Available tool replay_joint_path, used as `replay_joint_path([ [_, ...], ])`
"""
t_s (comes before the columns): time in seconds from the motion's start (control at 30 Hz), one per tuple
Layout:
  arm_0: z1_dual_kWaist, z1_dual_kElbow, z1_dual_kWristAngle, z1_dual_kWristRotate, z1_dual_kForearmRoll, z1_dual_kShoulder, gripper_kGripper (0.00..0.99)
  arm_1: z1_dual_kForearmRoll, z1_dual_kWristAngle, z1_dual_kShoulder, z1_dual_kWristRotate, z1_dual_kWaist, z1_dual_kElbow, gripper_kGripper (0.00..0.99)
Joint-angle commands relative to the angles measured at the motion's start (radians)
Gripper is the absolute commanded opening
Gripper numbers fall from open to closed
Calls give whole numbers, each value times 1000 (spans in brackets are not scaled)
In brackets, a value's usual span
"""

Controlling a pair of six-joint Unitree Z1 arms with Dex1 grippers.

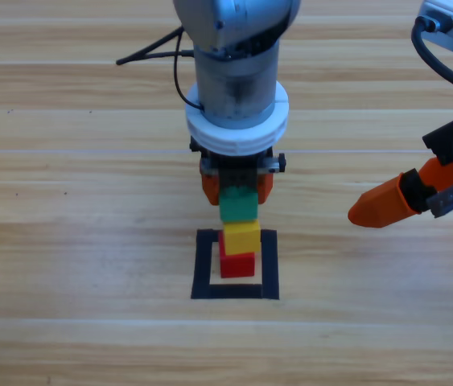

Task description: Stack the blocks in the rectangular block: red at the bottom, yellow in the middle, green on top

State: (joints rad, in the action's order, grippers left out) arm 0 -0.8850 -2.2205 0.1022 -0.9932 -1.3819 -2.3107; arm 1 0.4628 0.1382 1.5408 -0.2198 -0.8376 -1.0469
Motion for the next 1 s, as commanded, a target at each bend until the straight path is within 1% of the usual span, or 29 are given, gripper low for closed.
replay_joint_path([
  [0.03, -28, 22, 10, 7, -6, 24, 28, 4, 11, -28, 8, 31, 14, 983],
  [1.0, -35, 25, 17, 8, -5, -27, 28, 5, 11, -22, 10, 31, 13, 983],
])
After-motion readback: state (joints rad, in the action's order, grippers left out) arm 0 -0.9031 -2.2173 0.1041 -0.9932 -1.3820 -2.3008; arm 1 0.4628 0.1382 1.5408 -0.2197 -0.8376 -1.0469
